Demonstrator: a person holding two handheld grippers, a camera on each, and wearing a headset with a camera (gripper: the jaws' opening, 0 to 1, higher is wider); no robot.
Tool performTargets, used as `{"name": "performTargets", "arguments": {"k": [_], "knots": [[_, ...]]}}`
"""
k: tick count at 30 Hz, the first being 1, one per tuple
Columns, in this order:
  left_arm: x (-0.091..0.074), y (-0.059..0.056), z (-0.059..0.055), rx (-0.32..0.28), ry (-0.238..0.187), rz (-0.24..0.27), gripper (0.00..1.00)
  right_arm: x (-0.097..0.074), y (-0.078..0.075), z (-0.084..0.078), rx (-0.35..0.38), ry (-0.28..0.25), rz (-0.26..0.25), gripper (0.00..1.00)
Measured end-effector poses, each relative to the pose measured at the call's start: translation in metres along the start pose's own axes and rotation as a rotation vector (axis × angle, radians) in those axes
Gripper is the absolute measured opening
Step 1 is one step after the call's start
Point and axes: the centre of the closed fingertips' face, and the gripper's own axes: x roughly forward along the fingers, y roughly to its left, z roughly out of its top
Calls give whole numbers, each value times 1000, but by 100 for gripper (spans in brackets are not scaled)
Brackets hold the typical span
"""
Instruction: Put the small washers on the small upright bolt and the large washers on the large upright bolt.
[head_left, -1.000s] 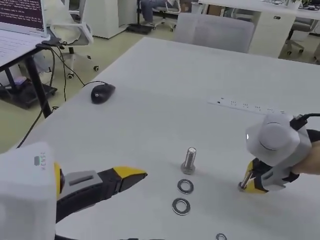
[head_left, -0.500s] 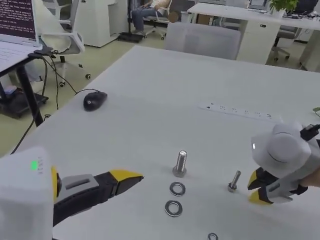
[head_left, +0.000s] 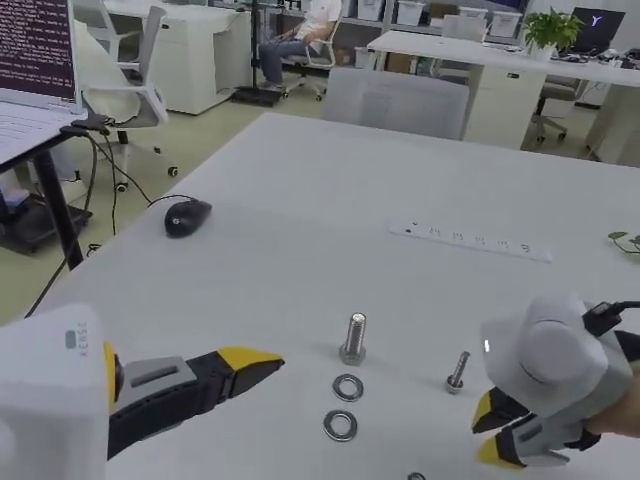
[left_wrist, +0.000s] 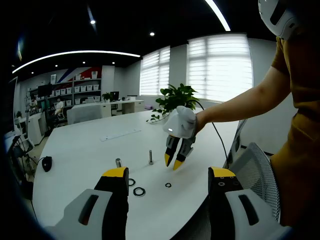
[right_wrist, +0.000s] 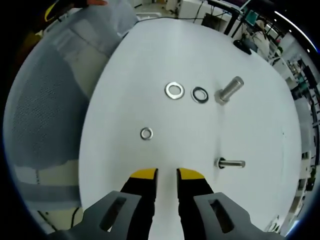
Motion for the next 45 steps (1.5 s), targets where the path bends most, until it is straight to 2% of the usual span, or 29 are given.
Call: {"name": "performTargets", "arguments": {"k": [4,7,15,18,24,29,36,45], "knots": [[-2,1,-1,1,-4,2,64,9,13,12,-51,7,28,16],[-3,0,1,2,-5,5,64,16,20,20,-63,4,50,16],[-6,0,5,5,-14,13,64,28,25,36,-83,3,83,18],[-6,0,6,4,-17,16,64,31,25,38,-59,0,104,19],[-9,3,6,0,-20,25,64,32,27,37,-57,5,125,19],[-7,4,5,-2,-16,25,64,32,27,36,-46,0,128,18],[-5,3,6,-2,-15,21,64,32,27,37,-84,-3,122,15],[-6,2,4,-3,-7,22,64,32,26,37,-82,-1,122,12]]}}
